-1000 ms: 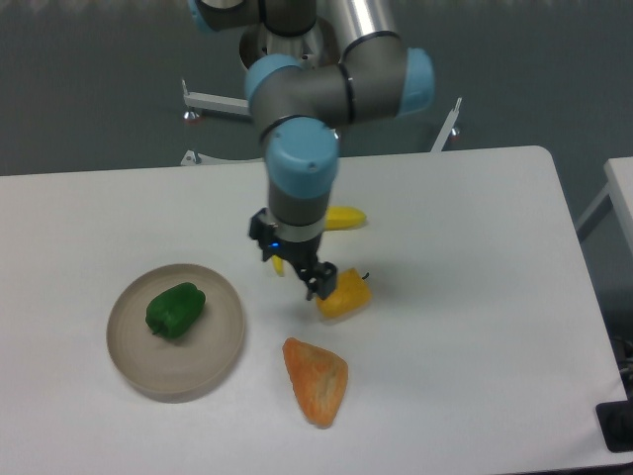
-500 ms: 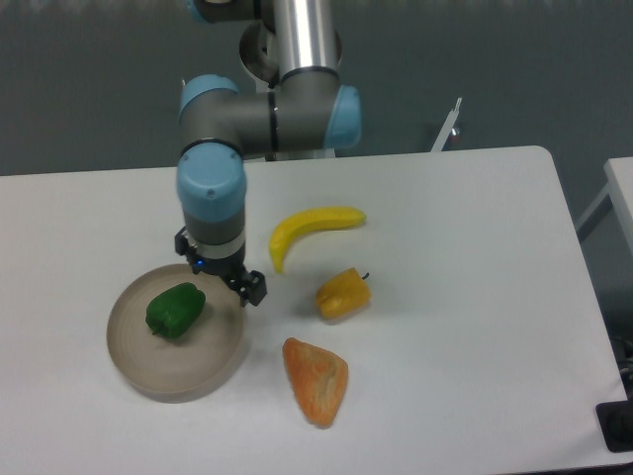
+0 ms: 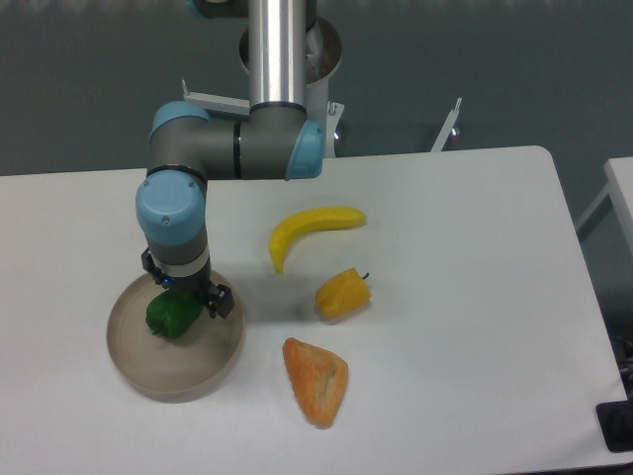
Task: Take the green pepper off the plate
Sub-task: 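Lower the gripper around the green pepper and close on it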
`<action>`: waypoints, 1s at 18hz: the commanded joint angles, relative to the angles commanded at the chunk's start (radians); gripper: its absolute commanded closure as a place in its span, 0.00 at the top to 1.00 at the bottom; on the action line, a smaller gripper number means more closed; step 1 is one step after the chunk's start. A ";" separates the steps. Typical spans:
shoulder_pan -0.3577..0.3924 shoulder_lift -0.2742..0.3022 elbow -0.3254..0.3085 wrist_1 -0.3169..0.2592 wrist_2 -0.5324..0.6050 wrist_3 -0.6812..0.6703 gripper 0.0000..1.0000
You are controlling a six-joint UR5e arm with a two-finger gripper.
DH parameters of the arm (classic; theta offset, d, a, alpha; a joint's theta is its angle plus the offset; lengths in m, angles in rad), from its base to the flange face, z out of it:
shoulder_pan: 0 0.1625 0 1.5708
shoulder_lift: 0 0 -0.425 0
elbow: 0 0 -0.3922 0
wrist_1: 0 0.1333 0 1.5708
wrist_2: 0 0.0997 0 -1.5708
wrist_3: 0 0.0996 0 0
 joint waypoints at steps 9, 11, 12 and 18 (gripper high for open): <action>-0.002 -0.017 0.000 0.002 -0.020 -0.005 1.00; -0.002 -0.029 0.000 0.002 -0.018 -0.005 1.00; -0.002 -0.040 0.003 0.003 -0.018 -0.003 1.00; -0.006 -0.060 0.008 0.005 -0.020 -0.003 0.59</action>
